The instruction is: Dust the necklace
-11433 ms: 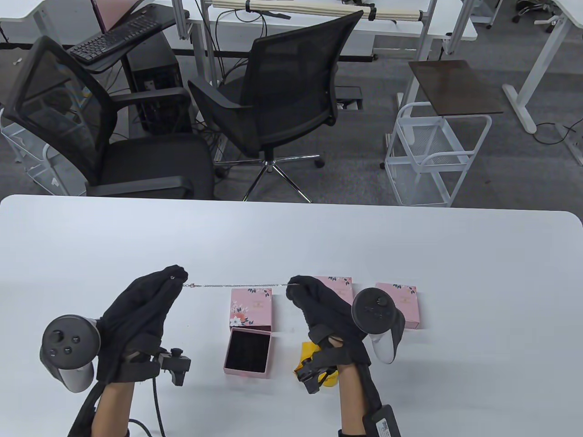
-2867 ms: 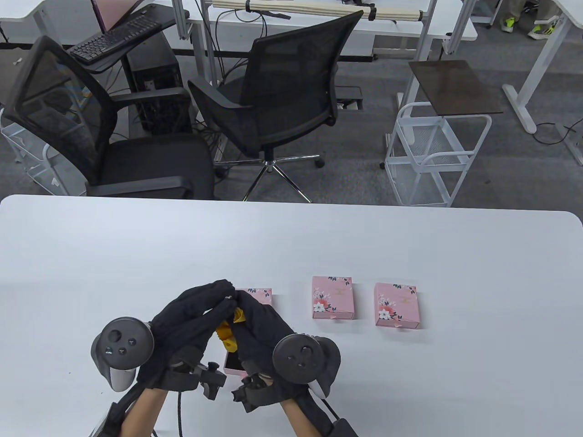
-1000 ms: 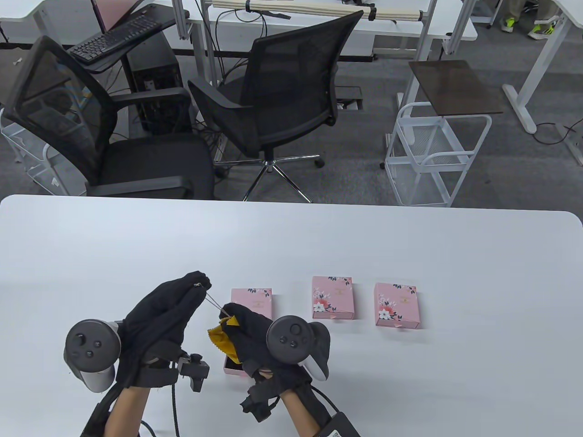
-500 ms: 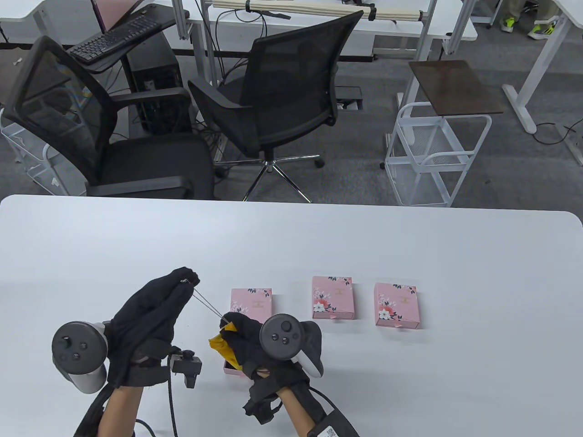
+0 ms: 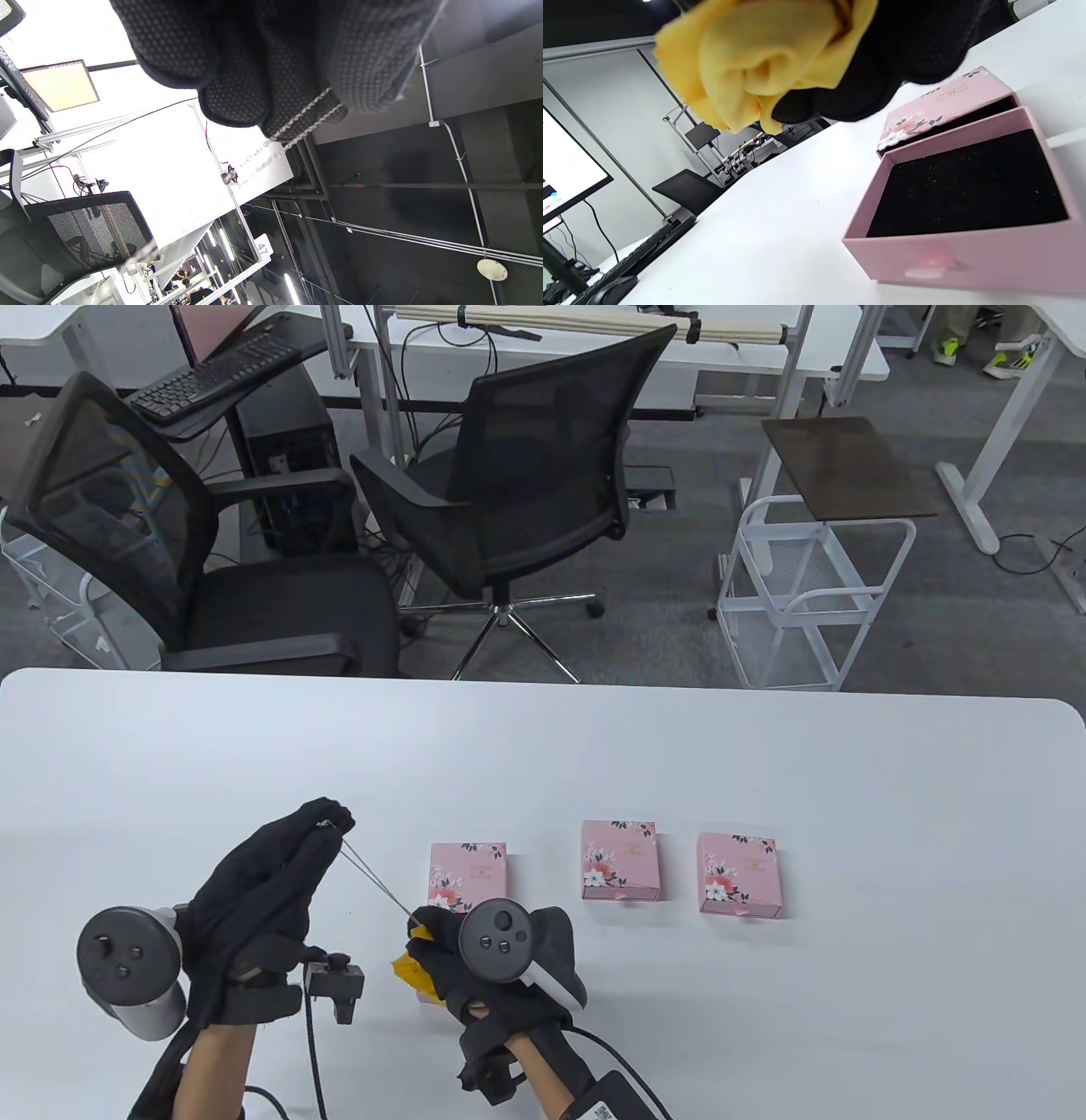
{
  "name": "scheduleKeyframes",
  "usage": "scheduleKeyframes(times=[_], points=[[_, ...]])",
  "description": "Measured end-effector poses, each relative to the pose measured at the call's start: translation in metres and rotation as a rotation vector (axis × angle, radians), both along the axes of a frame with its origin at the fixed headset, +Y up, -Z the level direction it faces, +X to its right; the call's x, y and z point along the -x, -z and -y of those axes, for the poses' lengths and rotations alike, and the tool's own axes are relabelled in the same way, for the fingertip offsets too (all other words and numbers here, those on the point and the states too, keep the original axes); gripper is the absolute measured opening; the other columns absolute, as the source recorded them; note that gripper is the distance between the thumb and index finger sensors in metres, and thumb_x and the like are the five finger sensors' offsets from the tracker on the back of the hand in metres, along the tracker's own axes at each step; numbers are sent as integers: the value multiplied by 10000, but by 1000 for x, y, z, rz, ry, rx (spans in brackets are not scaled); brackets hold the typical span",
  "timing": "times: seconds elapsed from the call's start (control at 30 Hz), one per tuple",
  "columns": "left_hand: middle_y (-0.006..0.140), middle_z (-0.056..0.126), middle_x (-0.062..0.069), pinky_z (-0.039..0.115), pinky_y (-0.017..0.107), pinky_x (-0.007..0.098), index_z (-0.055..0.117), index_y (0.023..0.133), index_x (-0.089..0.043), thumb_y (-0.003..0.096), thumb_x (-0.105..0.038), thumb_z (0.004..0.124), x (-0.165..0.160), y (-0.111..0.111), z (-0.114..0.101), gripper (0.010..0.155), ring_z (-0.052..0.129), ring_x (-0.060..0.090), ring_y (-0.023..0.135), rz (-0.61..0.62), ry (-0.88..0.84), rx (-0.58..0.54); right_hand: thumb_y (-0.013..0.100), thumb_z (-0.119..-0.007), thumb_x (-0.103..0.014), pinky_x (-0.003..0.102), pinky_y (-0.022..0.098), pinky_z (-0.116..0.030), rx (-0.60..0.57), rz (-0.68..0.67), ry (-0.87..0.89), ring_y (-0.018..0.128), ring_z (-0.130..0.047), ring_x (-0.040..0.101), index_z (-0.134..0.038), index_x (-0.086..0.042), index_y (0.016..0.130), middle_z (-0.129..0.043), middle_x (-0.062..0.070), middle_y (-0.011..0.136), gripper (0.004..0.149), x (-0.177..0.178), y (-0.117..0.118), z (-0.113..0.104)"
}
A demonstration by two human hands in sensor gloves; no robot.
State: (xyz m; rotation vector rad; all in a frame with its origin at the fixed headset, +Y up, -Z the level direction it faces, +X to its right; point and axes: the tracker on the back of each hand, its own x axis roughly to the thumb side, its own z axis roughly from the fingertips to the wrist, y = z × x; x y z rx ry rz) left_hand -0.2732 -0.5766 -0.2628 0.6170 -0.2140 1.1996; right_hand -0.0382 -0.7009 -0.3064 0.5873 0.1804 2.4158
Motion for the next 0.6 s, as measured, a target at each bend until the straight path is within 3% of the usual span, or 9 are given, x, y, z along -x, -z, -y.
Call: scheduleKeyframes(times=[0.6], points=[[815,1043,-14,846,544,436,934,863,-307,544,-456,902,14,-2,-3,353,978,218,751,-13,-56,0,633,-779,-284,502,527,-774,-5,-43,-209,600,-927,369,-710,-64,1020,-923,148,790,451,6,-1,3]])
